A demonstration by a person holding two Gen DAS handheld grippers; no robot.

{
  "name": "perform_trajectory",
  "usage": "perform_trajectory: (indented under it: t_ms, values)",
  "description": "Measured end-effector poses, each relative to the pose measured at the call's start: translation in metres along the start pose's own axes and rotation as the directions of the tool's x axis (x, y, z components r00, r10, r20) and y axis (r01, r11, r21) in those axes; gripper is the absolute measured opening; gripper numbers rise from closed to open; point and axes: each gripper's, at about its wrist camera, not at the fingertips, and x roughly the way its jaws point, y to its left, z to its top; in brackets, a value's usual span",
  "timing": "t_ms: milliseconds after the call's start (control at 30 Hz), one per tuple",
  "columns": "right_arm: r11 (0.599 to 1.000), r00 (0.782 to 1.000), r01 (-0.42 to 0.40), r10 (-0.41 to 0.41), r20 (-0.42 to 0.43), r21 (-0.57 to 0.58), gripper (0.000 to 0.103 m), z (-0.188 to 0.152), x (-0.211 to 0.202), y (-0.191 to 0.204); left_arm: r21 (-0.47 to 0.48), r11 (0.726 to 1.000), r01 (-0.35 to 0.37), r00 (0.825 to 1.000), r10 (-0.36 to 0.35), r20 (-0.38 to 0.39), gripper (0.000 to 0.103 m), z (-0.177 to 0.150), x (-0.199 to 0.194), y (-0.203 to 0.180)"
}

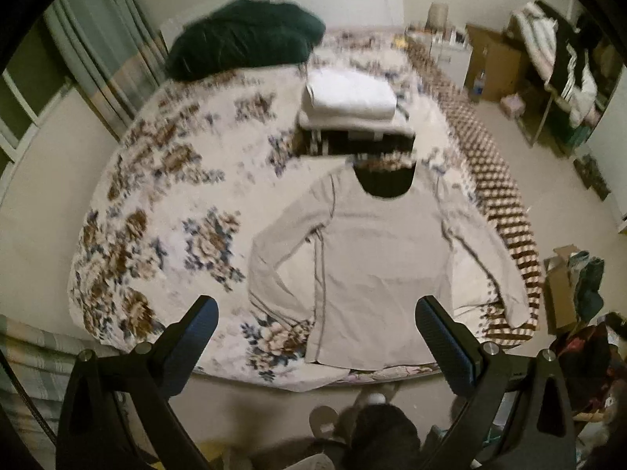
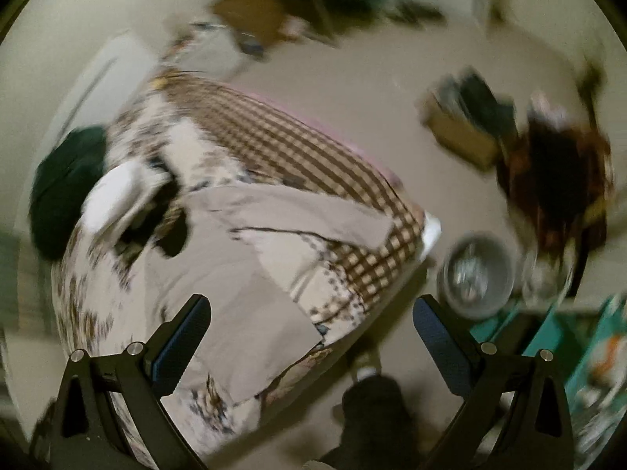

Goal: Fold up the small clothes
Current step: 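Lower both tools toward the beige shirt, right tool reaching its sleeve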

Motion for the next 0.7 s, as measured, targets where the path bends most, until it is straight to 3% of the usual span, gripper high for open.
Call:
perform_trajectory:
  t_ms: [100,267,367,400,567,700]
  values:
    - [0.982,0.998,-0.045,0.053,-0.040,0.182,0.103,0.017,0.087,-0.052,0.020,0.999,-0.026,0.997,0.028,-0.077,0.103,0.005,0.060,-0.026]
    - [0.894,0.992,-0.101,0.125,-0.027,0.437,0.103,0.022,0.223,-0.113,-0.003,1.000,-0.015,0.977,0.014,-0.214,0.103,0.005,0.158,-0.056]
    - [0.792,0.977,-0.157,0.213,-0.026,0.590,0.103,0.005,0.293,-0.133,-0.005,1.000,-0.020,0.965,0.018,-0.260,0.103,-0.001,0.211,-0.074]
    - [0.741,0.967,-0.186,0.253,-0.011,0.645,0.103,-0.004,0.319,-0.139,-0.001,1.000,-0.023,0.963,0.022,-0.269,0.103,-0.003,0.227,-0.080]
    - [0.563,0.940,-0.277,0.328,0.098,0.779,0.103,-0.039,0.390,-0.143,0.023,0.999,-0.023,0.941,0.029,-0.339,0.103,-0.018,0.298,-0.109]
    - [0.487,0.934,-0.324,0.302,0.192,0.811,0.103,-0.053,0.427,-0.143,0.080,0.997,-0.004,0.937,0.032,-0.347,0.103,-0.025,0.339,-0.132]
